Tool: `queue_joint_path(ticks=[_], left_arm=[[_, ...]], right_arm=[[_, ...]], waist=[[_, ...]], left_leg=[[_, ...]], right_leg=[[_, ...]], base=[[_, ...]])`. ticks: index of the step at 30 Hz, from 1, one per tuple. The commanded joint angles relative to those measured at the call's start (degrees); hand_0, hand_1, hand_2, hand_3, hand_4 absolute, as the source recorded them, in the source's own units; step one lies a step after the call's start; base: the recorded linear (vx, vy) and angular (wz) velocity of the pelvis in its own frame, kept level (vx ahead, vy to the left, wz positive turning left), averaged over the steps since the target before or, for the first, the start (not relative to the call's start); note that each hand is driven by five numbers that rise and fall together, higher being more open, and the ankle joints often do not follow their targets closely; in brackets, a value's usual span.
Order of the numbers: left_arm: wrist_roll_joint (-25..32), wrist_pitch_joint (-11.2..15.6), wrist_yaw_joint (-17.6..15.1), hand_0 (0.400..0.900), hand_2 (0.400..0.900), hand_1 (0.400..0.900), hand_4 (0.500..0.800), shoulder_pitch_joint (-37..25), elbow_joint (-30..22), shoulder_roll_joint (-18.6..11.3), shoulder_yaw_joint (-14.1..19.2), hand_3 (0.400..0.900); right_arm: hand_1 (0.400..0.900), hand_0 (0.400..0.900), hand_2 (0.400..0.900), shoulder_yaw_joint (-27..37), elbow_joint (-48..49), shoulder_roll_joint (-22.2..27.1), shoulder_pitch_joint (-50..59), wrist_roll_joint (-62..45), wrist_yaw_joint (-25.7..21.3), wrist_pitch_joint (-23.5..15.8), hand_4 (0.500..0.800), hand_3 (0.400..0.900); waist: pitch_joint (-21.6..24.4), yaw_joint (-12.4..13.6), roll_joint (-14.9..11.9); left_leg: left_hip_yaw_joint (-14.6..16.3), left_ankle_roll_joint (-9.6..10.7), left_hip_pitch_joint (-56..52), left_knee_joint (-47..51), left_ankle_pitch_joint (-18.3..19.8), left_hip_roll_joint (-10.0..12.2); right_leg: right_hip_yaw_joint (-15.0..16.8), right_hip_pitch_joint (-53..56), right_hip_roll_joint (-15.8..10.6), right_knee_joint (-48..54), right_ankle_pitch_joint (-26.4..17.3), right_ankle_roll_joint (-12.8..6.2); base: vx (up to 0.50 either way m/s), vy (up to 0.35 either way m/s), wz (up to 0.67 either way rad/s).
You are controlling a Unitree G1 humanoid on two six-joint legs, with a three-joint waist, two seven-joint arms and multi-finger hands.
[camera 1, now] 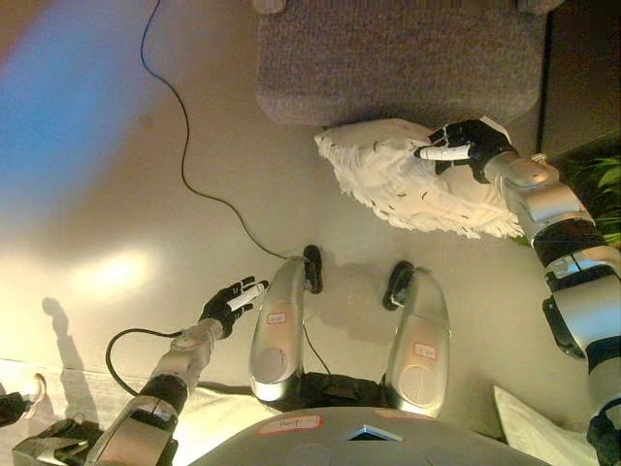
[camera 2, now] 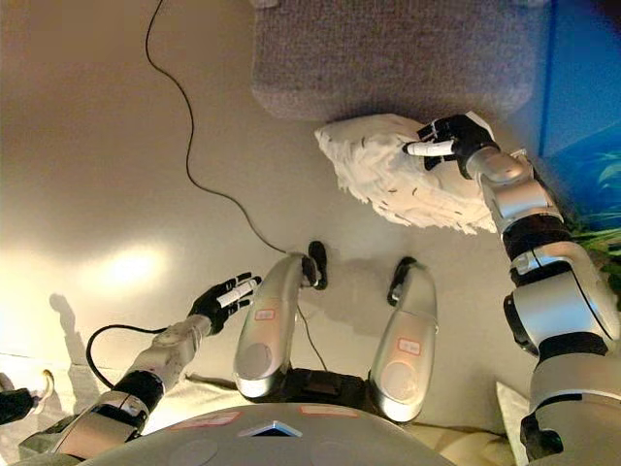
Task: Pick up the pillow and put it on the sofa.
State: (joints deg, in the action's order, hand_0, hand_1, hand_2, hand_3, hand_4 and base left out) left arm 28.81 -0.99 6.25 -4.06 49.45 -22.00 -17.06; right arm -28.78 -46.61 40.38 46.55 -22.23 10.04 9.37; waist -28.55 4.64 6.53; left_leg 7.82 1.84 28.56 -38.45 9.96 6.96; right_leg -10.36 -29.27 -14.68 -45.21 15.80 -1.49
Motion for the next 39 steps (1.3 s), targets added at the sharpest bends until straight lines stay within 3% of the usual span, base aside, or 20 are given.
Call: queue_joint_path(ticks=[1,2,3,4,11,18,22,30,33,39], left_arm=[[-3.95,-0.55,-1.17,0.9,0.9,0.9,0.8,2.61,3.56,-1.94,-0.01,0.9],[-4.49,-0.97,-1.32,0.9,0.9,0.9,0.8,2.54,4.03,-1.8,0.51,0.9],[-4.98,-1.41,-1.41,0.9,0.9,0.9,0.8,2.72,4.29,-1.75,0.82,0.9],[-5.65,-1.74,-1.31,0.9,0.9,0.9,0.8,2.87,4.89,-1.76,1.37,0.9],[-11.53,-5.11,-1.08,0.9,0.9,0.9,0.8,4.52,11.24,-0.74,4.57,0.9],[-17.17,-7.91,-0.19,0.9,0.9,0.9,0.8,4.99,18.78,0.3,5.83,0.9],[-18.59,-8.46,-0.53,0.9,0.9,0.9,0.8,4.78,21.36,0.68,6.45,0.9],[-19.98,-8.62,-1.31,0.9,0.9,0.9,0.8,4.6,23.35,1.43,6.41,0.9],[-19.63,-8.69,-1.84,0.9,0.9,0.9,0.8,5.15,23.85,1.45,6.21,0.9],[-20.93,-7.7,-1.64,0.9,0.9,0.9,0.8,6.49,24.51,0.37,5.93,0.9]], right_arm=[[0.4,0.4,0.4,4.66,10.3,-0.64,3.32,-3.58,3.86,-6.32,0.5,0.4],[0.4,0.4,0.4,4.83,11.93,0.02,2.76,-3.36,4.7,-5.95,0.5,0.4],[0.4,0.4,0.4,4.99,12.97,0.38,2.27,-3.34,5.5,-5.49,0.5,0.4],[0.4,0.4,0.4,5.38,14.33,0.76,1.71,-3.07,6.54,-4.91,0.5,0.4],[0.4,0.4,0.4,7.26,23.55,4.83,-0.9,-6.11,14.77,0.21,0.5,0.4],[0.4,0.4,0.4,9.27,24.65,8.58,0.78,-13.65,18.34,3.54,0.5,0.4],[0.4,0.4,0.4,8.42,22.19,10.75,4.54,-15.67,22.13,4.78,0.5,0.4],[0.4,0.4,0.4,4.4,12.44,13.94,17.03,-16.63,20.11,9.19,0.5,0.4],[0.4,0.4,0.4,2.45,6.61,14.88,20.72,-16.85,20.51,11.35,0.5,0.4],[0.4,0.4,0.4,-0.56,-4.66,14.29,26.77,-14.27,19.85,11.46,0.5,0.4]], waist=[[8.28,0.33,-3.53],[9.01,0.22,-3.93],[9.4,0.19,-4.22],[10.2,0.13,-4.62],[15.83,-0.31,-7.85],[21.37,-1.29,-9.96],[23.78,-1.51,-10.47],[26.82,-0.72,-11.37],[27.25,0.32,-11.58],[25.96,3.3,-11.06]], left_leg=[[-0.79,1.71,-6.19,6.94,0.12,2.73],[-0.25,1.47,-7.19,9.21,-2.02,2.85],[-0.51,2.09,-8.74,9.31,-0.69,2.99],[0.05,1.78,-9.85,11.59,-2.74,3.16],[0.84,2.29,-19.11,19.5,-4.03,3.26],[1.77,3.04,-25.64,28.23,-6.27,2.96],[2.23,3.86,-28.23,32.39,-7.81,2.9],[2.25,5.03,-30.31,35.98,-8.76,2.8],[1.76,5.32,-30.16,37.55,-9.64,2.7],[-0.71,5.69,-27.53,38.28,-11.44,2.73]], right_leg=[[-2.53,7.9,-1.19,11.15,-3.63,-0.34],[-3.45,9.24,-0.72,13.8,-5.43,0.11],[-3.33,10.88,-0.39,13.93,-4.0,-0.46],[-4.19,12.3,0.21,16.58,-5.68,-0.03],[-5.09,22.44,3.39,26.13,-6.71,-1.13],[-5.29,28.33,5.88,33.58,-8.37,-2.08],[-5.34,30.59,6.61,37.64,-10.18,-2.76],[-5.96,32.96,7.61,41.97,-11.92,-2.88],[-6.67,33.32,8.03,43.46,-12.42,-2.87],[-7.97,32.37,8.93,43.39,-11.87,-2.01]], base=[[0.02,-0.052,0.0],[0.07,-0.048,-0.01],[0.03,-0.053,0.0],[0.08,-0.053,0.0],[0.11,-0.041,-0.01],[0.06,-0.011,0.0],[0.0,0.0,0.0],[0.09,-0.031,0.05],[0.11,-0.074,0.13],[0.07,-0.109,0.2]])
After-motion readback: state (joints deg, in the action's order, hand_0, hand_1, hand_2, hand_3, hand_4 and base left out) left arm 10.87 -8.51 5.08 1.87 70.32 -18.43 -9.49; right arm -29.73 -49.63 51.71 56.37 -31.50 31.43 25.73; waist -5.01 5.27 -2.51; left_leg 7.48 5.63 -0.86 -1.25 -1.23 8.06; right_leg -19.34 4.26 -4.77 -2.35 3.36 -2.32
